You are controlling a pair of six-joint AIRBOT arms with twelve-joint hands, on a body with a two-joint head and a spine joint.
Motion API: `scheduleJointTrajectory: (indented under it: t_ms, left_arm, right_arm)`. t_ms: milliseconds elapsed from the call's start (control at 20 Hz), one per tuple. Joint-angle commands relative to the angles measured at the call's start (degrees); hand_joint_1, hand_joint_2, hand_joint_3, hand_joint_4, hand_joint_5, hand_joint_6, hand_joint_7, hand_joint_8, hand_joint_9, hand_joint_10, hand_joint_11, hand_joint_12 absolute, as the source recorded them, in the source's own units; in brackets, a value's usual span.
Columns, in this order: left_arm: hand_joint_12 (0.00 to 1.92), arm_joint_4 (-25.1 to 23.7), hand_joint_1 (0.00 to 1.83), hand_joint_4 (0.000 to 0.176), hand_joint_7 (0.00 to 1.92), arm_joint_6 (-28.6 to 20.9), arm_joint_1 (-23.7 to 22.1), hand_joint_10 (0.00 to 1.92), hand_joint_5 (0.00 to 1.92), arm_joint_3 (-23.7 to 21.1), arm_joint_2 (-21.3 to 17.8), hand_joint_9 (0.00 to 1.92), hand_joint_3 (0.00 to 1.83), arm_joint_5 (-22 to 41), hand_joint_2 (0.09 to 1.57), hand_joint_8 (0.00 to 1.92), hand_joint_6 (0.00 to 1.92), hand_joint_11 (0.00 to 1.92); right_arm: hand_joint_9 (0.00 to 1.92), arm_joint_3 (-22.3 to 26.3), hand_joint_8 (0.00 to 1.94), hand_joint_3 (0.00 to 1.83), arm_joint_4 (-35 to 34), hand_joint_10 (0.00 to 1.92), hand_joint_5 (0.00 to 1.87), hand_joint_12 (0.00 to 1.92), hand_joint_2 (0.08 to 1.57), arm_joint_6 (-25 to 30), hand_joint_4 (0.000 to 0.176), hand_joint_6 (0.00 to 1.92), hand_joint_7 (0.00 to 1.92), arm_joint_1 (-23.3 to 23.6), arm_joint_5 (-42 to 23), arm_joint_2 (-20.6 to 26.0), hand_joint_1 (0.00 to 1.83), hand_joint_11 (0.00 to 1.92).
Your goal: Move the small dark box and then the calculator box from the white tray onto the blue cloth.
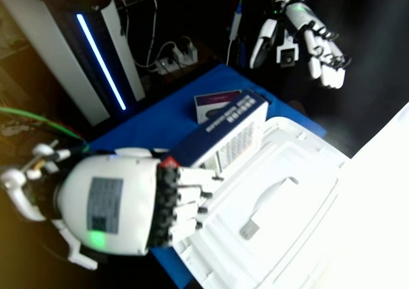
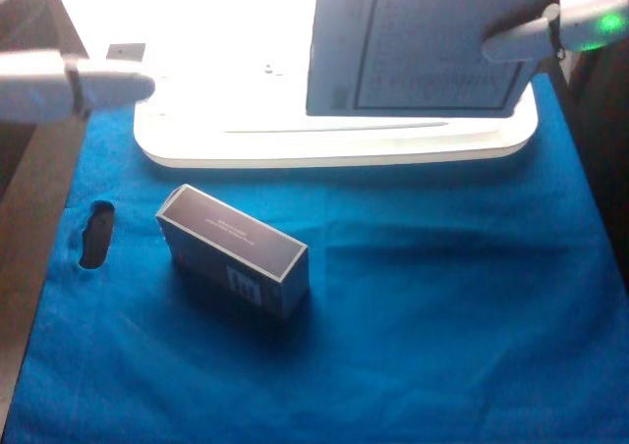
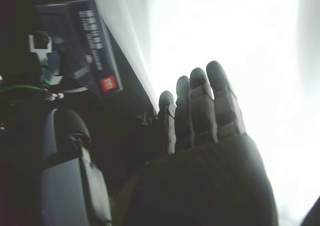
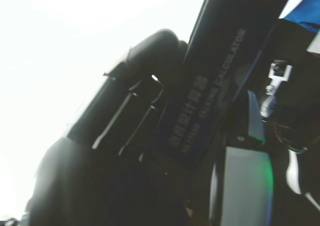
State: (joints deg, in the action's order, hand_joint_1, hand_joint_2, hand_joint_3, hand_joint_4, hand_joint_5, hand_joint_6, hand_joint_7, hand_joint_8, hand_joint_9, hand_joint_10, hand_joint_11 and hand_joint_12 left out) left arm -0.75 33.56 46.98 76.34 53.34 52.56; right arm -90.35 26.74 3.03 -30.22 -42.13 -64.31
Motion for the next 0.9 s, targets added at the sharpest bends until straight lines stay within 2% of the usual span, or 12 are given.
scheduleJointTrajectory:
  t_ms: [0, 200, 250, 300, 350, 400, 450, 500, 550, 650, 800, 850]
  left_arm:
    - [0.47, 2.9, 0.57, 0.109, 0.20, -0.1, -0.2, 0.00, 0.12, 0.1, -0.5, 0.19, 0.00, 7.9, 0.99, 0.00, 0.00, 0.00]
    - [0.55, 4.1, 0.58, 0.119, 0.20, 1.1, 1.2, 0.00, 0.16, -0.3, -1.1, 0.23, 0.00, 7.1, 0.92, 0.00, 0.00, 0.00]
    - [0.57, 4.8, 0.60, 0.125, 0.21, 1.4, 2.0, 0.01, 0.15, -0.4, -1.0, 0.25, 0.00, 7.5, 0.87, 0.00, 0.00, 0.01]
    - [0.57, 5.5, 0.59, 0.118, 0.20, 1.8, 2.8, 0.00, 0.13, -0.6, -1.0, 0.24, 0.00, 8.2, 0.87, 0.00, 0.00, 0.01]
    - [0.66, 6.5, 0.60, 0.113, 0.22, 1.9, 4.0, 0.00, 0.14, -0.7, -1.0, 0.26, 0.00, 9.0, 0.85, 0.00, 0.00, 0.00]
    - [0.68, 6.9, 0.61, 0.130, 0.22, 1.9, 4.5, 0.00, 0.16, -0.8, -1.0, 0.26, 0.00, 9.4, 0.85, 0.00, 0.01, 0.00]
    - [0.65, 7.2, 0.61, 0.133, 0.20, 1.9, 4.9, 0.00, 0.14, -0.8, -1.0, 0.23, 0.00, 9.7, 0.85, 0.00, 0.00, 0.00]
    - [0.64, 7.3, 0.60, 0.129, 0.20, 1.9, 5.0, 0.00, 0.14, -0.8, -1.0, 0.24, 0.00, 9.7, 0.85, 0.00, 0.00, 0.00]
    - [0.64, 7.3, 0.59, 0.115, 0.21, 1.9, 5.1, 0.00, 0.13, -0.8, -0.9, 0.24, 0.00, 9.7, 0.86, 0.01, 0.00, 0.00]
    - [0.64, 7.4, 0.60, 0.099, 0.21, 1.9, 5.3, 0.01, 0.12, -0.8, -0.6, 0.24, 0.01, 9.7, 0.88, 0.00, 0.00, 0.00]
    - [0.66, 9.0, 0.59, 0.096, 0.23, 1.9, 6.4, 0.00, 0.12, -1.0, 0.0, 0.25, 0.00, 11.7, 0.89, 0.00, 0.00, 0.00]
    - [0.66, 10.0, 0.58, 0.098, 0.22, 1.9, 7.6, 0.00, 0.11, -1.4, 0.0, 0.25, 0.00, 13.2, 0.89, 0.00, 0.00, 0.00]
  right_arm:
    - [1.24, 0.6, 0.08, 0.00, -3.2, 0.82, 0.86, 1.27, 1.17, 0.7, 0.000, 1.15, 1.38, 0.7, -6.0, 0.6, 1.13, 1.13]
    - [1.19, 4.0, 0.07, 0.00, -1.8, 0.82, 0.82, 1.23, 1.20, 0.4, 0.000, 1.21, 1.35, 0.7, -6.3, 1.6, 1.12, 1.08]
    - [1.15, 4.6, 0.06, 0.00, -1.5, 0.86, 0.80, 1.30, 1.21, 0.3, 0.000, 1.24, 1.32, 0.7, -6.4, 1.9, 1.11, 1.05]
    - [1.14, 4.9, 0.05, 0.00, -1.5, 0.85, 0.79, 1.28, 1.21, 0.3, 0.000, 1.25, 1.31, 0.7, -6.5, 2.0, 1.11, 1.06]
    - [1.15, 5.2, 0.05, 0.00, -1.2, 0.86, 0.79, 1.29, 1.22, 0.3, 0.000, 1.26, 1.31, 0.7, -7.1, 2.2, 1.11, 1.09]
    - [1.14, 5.7, 0.05, 0.00, -0.7, 0.90, 0.78, 1.32, 1.22, 0.3, 0.000, 1.27, 1.31, 0.6, -7.3, 2.3, 1.10, 1.08]
    - [1.15, 6.2, 0.07, 0.00, -0.2, 0.95, 0.79, 1.35, 1.22, 0.3, 0.000, 1.26, 1.33, 0.5, -7.4, 2.4, 1.11, 1.08]
    - [1.15, 6.6, 0.06, 0.00, 0.6, 0.93, 0.79, 1.31, 1.22, 0.3, 0.000, 1.26, 1.33, 0.5, -7.4, 2.6, 1.10, 1.09]
    - [1.16, 7.1, 0.06, 0.00, 1.0, 0.92, 0.77, 1.32, 1.23, 0.2, 0.000, 1.29, 1.32, 0.4, -7.4, 2.9, 1.10, 1.09]
    - [1.16, 8.3, 0.07, 0.00, 2.5, 0.95, 0.79, 1.41, 1.22, 0.2, 0.000, 1.26, 1.34, -0.1, -7.4, 3.9, 1.11, 1.07]
    - [1.17, 10.2, 0.11, 0.00, 3.7, 1.04, 0.82, 1.50, 1.20, -0.3, 0.000, 1.21, 1.39, -1.0, -7.4, 5.7, 1.11, 1.07]
    - [1.20, 10.6, 0.23, 0.00, 3.9, 1.10, 0.82, 1.54, 1.20, -0.8, 0.000, 1.21, 1.39, -1.3, -7.4, 5.9, 1.12, 1.10]
